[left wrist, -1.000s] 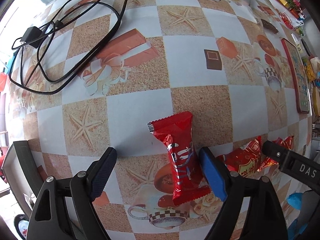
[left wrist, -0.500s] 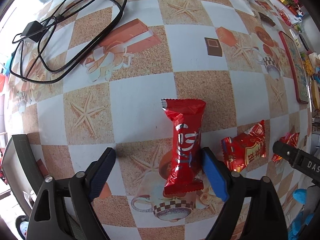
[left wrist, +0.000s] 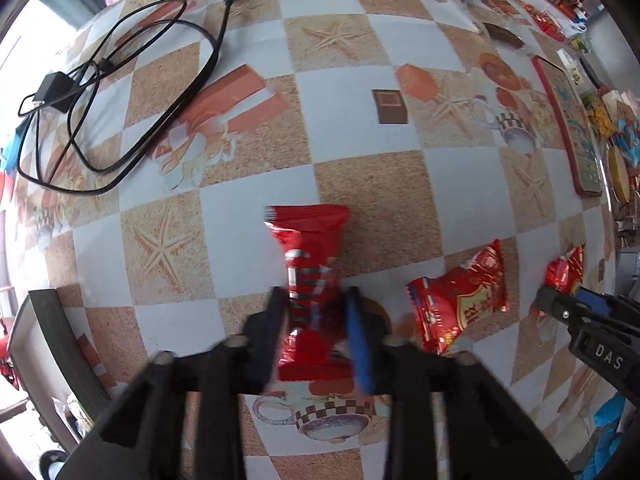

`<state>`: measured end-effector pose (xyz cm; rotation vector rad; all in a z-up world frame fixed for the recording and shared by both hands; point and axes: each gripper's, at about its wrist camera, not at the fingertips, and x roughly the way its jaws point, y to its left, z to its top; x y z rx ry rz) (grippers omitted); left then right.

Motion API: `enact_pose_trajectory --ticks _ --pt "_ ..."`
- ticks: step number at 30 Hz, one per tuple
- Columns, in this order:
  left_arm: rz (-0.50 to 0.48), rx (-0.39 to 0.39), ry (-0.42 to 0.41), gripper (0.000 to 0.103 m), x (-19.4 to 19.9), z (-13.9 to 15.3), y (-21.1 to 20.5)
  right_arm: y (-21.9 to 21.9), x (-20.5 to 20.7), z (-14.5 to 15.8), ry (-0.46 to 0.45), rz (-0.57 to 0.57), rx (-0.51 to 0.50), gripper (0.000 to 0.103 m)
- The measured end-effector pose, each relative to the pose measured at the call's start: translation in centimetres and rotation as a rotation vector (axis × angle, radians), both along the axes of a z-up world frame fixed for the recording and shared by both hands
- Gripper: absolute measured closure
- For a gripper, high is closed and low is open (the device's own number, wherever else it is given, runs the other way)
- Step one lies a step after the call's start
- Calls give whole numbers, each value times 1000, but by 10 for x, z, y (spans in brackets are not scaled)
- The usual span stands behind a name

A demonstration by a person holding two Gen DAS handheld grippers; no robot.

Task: Organize snacks
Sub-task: 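Grasp the red bar with the left tool while the right tool grasps a red candy, then carry the red bar and red candy over the white box with both tools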

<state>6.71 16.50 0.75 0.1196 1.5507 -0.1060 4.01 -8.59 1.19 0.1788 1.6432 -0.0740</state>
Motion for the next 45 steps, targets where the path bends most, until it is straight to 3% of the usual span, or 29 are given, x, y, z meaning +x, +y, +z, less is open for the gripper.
enact_pose_trajectory --ticks 11,17,24,38,45 --pt "20 -63 -60 81 -54 35 33 1 -24 27 -54 33 108 66" --pt "89 -83 -102 81 -82 64 72 34 -50 55 -79 105 139 66" --pt "222 -100 -152 81 -98 100 134 109 -43 69 -91 240 178 66" --pt "477 -40 -152 81 -166 97 256 302 -65 76 -81 594 269 66" --pt "530 -26 -129 81 -180 85 290 372 -77 68 -49 701 279 66"
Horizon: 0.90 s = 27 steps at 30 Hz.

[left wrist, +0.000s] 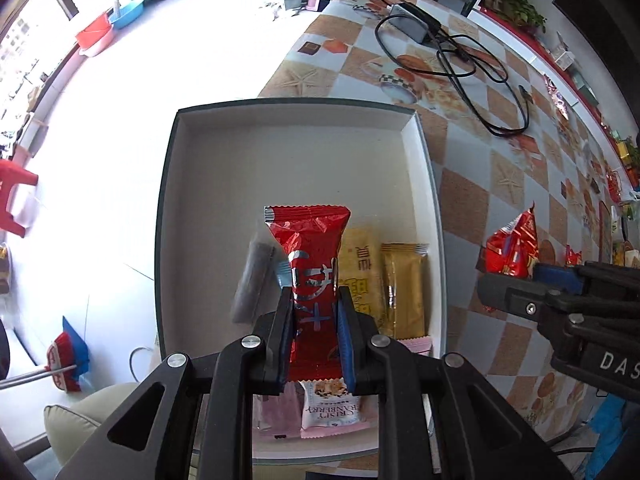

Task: Organize snacks
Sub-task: 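Carry the red bar and red candy over the white box with both tools, then lower both red snacks into the box and open both tools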

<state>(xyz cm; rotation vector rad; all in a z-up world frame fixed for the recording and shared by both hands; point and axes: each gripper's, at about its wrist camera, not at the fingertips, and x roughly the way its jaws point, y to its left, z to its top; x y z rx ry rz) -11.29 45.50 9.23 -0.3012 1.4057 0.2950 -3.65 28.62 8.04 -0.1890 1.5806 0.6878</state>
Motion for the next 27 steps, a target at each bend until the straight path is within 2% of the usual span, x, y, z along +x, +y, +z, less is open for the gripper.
enact_pose_trajectory --ticks 7,9,10,11,14,19,21,25,27 --pt "14 2 21 79 -5 -12 16 42 -3 -16 21 51 -24 66" --pt "15 12 16 60 -5 -12 18 51 -5 -20 26 67 -31 66" --pt "18 23 13 38 -5 -11 20 55 -6 -22 24 75 -37 66" --pt "25 43 1 23 -6 -9 21 59 -7 -24 21 84 -49 66" --pt "32 76 -6 21 -6 -4 25 64 -8 -27 34 87 -55 66" --pt "64 79 54 20 -7 -11 31 70 -7 -30 29 100 -80 65" --pt "71 84 66 20 -7 -13 32 71 -8 -29 17 105 -87 41" --pt "71 63 86 19 -6 -16 33 79 -8 -28 -4 108 -95 24" --pt "67 59 94 19 -5 -17 34 80 -9 -26 -24 111 -99 12"
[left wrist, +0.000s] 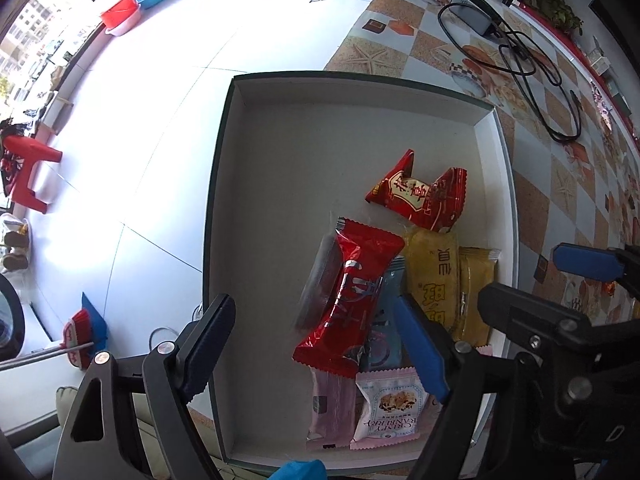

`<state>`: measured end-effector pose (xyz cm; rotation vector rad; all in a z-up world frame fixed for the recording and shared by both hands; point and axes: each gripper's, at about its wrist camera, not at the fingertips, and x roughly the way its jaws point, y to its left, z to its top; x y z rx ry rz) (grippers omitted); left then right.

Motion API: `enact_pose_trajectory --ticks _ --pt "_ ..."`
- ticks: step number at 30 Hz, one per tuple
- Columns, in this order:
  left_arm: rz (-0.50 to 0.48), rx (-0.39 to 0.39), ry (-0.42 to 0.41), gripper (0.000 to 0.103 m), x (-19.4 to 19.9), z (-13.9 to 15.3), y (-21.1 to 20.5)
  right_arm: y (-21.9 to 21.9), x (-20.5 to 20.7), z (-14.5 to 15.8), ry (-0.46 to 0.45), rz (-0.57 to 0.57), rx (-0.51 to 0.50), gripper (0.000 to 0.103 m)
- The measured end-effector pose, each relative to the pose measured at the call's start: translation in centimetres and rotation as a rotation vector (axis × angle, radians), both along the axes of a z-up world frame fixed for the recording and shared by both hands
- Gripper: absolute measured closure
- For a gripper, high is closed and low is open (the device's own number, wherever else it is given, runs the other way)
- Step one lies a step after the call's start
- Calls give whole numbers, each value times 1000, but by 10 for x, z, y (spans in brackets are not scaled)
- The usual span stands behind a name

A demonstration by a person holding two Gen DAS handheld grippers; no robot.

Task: Organize snacks
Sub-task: 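Lower both red snacks into the box and open both tools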

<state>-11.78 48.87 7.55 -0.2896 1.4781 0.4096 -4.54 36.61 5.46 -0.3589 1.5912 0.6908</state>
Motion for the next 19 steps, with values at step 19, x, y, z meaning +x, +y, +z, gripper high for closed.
enact_pose_trajectory --ticks 19 --pt "-19 41 -19 17 6 15 -12 -19 5 9 -56 -2 -7 1"
